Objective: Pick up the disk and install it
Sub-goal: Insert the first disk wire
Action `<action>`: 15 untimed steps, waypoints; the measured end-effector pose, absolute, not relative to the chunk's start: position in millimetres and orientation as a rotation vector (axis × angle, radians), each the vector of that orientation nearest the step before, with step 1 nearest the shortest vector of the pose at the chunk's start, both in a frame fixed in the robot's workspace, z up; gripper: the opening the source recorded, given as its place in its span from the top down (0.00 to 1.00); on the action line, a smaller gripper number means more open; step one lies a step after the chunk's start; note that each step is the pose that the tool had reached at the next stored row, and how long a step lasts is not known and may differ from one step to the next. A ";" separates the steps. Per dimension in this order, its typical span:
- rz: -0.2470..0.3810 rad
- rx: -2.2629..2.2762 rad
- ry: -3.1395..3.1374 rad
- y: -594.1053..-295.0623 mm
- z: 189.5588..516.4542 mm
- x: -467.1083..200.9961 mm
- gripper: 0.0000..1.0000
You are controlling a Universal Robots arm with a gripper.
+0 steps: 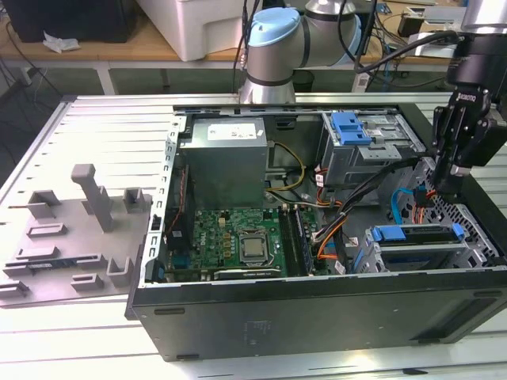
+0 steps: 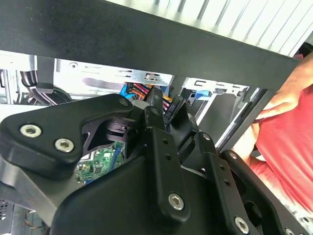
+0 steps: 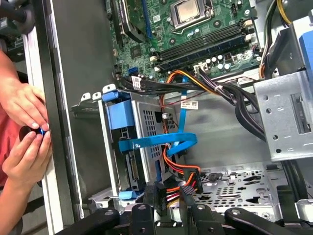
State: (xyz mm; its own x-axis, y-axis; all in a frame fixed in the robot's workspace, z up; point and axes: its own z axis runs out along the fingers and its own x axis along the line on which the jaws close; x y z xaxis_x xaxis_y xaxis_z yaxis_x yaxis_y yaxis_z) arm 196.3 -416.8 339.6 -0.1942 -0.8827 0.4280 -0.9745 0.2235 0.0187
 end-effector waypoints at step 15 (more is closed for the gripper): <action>0.398 1.665 -2.155 -411.4 338.8 198.2 0.66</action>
State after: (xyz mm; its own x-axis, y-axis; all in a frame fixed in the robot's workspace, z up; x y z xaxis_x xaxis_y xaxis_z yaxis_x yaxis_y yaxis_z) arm 198.2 -411.4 338.8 -0.2204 -0.8572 0.4654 -0.9669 0.2549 0.0116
